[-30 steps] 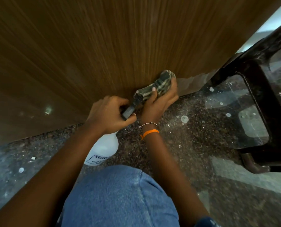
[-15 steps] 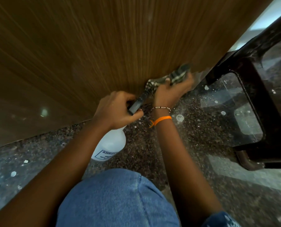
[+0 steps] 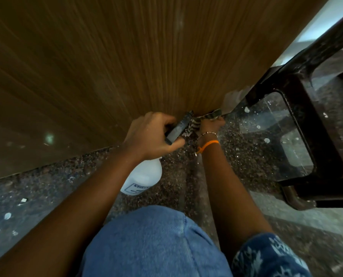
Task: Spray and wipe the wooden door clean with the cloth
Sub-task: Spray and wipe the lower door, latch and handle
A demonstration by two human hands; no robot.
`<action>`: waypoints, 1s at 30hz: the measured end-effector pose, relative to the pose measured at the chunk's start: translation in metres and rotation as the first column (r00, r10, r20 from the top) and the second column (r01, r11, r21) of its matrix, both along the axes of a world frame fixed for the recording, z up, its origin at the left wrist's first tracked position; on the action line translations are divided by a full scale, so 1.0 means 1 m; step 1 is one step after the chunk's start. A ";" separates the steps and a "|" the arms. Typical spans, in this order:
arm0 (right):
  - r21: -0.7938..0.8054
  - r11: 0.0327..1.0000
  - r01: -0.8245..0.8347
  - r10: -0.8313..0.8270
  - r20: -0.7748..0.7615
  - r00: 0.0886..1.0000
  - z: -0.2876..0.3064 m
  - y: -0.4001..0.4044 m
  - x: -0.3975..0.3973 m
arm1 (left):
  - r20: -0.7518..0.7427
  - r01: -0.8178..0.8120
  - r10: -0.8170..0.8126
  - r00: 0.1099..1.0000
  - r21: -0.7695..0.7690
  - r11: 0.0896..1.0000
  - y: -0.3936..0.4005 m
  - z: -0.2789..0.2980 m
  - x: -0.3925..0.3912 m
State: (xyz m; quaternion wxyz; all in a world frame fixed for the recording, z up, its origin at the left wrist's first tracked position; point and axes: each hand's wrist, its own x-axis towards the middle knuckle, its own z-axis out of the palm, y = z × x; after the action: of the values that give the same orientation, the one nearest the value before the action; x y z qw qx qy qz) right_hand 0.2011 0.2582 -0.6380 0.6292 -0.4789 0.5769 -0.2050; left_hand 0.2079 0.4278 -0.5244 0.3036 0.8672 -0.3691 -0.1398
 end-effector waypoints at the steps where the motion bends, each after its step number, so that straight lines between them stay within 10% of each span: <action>1: -0.017 1.000 0.007 -0.006 0.031 0.999 0.005 0.001 -0.003 | -0.006 0.001 -0.001 1.000 0.006 1.000 -0.001 -0.001 -0.002; 12: -0.702 0.706 0.087 0.078 0.200 0.977 0.051 0.017 -0.004 | 0.004 0.026 -0.026 1.000 -0.114 0.993 -0.014 -0.005 -0.002; 22: -0.029 0.998 -0.060 0.064 0.166 0.984 -0.027 -0.043 -0.001 | -0.053 0.093 -0.103 0.993 -0.176 0.980 -0.008 -0.016 0.002; 30: -0.702 0.708 0.082 0.233 0.342 0.911 0.057 -0.030 -0.004 | -0.084 0.098 -0.116 0.990 -0.202 0.975 -0.018 -0.022 -0.001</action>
State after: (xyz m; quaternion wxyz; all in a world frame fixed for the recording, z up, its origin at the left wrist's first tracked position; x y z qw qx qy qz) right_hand 0.1967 0.2281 -0.5812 0.5129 -0.6519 0.2911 -0.4766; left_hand 0.2068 0.4095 -0.5466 0.3973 0.8040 -0.4125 -0.1597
